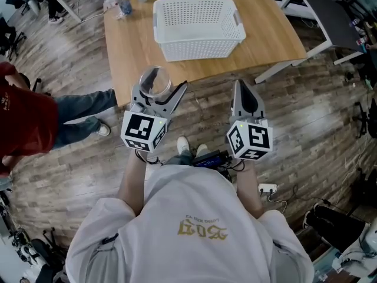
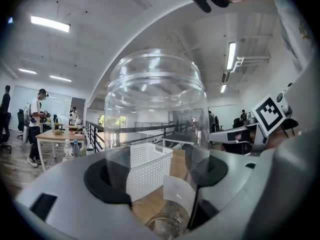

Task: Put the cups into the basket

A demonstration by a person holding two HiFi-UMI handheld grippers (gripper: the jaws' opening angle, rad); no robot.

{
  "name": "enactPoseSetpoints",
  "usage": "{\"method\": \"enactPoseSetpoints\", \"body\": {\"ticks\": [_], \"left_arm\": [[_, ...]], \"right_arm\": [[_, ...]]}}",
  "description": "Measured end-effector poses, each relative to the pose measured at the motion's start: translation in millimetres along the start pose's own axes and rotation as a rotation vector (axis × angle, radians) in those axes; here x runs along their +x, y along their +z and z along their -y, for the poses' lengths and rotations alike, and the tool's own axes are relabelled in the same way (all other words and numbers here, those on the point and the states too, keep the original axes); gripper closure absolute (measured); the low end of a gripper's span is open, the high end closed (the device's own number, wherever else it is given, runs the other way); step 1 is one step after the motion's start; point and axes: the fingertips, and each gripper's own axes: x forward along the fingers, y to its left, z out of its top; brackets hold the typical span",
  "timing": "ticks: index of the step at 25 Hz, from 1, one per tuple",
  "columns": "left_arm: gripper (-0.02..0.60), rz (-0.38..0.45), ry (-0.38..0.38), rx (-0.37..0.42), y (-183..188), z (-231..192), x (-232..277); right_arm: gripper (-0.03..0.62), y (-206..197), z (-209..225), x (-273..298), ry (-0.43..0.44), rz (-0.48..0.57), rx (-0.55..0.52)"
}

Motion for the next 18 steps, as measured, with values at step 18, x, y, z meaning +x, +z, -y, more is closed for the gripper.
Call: {"method": "enactPoseSetpoints", "body": {"ticks": [18], "left_arm": [[0.25, 0.0, 0.039, -0.013, 4.0, -25.5, 37.4]], "right_arm": [[0.583, 12.4, 14.4, 54.0, 0.064, 0.015, 0.064]]}}
